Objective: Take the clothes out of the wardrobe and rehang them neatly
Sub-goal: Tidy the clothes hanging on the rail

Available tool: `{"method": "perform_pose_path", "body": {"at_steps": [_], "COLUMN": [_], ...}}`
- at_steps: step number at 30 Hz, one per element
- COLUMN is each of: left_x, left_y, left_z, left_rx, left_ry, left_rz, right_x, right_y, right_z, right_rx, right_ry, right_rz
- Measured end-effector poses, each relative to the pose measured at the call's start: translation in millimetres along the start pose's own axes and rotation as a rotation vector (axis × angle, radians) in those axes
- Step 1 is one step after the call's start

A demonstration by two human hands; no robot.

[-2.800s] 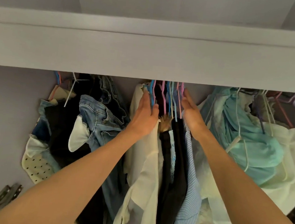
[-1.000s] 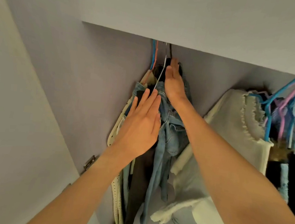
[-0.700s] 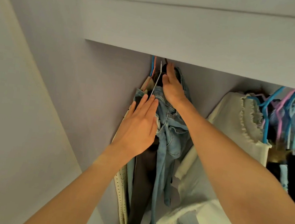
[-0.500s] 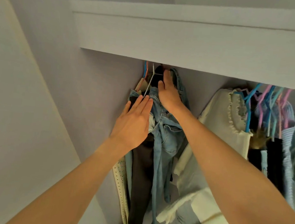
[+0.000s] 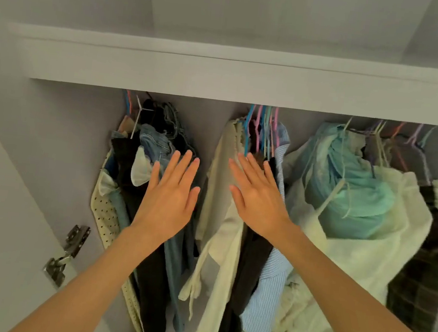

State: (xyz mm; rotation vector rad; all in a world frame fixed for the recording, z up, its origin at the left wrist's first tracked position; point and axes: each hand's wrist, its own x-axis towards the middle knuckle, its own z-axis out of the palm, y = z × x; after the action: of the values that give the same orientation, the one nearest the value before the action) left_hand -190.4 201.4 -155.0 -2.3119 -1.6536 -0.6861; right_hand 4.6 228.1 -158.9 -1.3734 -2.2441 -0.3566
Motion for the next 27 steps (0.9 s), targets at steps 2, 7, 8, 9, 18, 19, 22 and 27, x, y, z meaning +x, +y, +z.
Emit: {"method": "perform_pose_path", "body": {"at_steps": [2,7,8,9,18,19,22,27], "left_x": [-3.4,-7.0,-1.9,4.8,88.5,94.6,110.9,152.6], "left_y": [32.8,117.4,128.7,138.5,208.0,213.1,224.9,239.6], "left_z": [3.0,21.8,23.4,24.7,70.1,77.4,99.8,122.8], "left_rx": [-0.083,-0.202,-0.212,-0.221,-0.190,-0.203,-0.260,-0.439], "left_ry": [0.028,0.007,0.014,0.019,-0.044,-0.049,-0.124,-0.176], "left_rz": [0.037,0.222,0.246,0.260,0.267,0.254,0.200,0.038], "right_x": [-32.8,-95.8,-104.1,-111.6,-125.1,-125.2,-125.5,-123.6], "right_y": [19.8,75.9,84.0,91.6,201.6,214.2,246.7,272.8], "right_z": [-16.8,-50.1,-54.8,-58.8,-72.8,-71.5,-64.5,-56.8], "right_rx": [-0.020,-0.044,-0.030,-0.022,-0.199,-0.219,-0.241,-0.222], "right_ry": [0.053,0.102,0.115,0.126,0.105,0.103,0.105,0.102], "right_rz": [0.026,0.191,0.225,0.250,0.391,0.388,0.390,0.434]}}
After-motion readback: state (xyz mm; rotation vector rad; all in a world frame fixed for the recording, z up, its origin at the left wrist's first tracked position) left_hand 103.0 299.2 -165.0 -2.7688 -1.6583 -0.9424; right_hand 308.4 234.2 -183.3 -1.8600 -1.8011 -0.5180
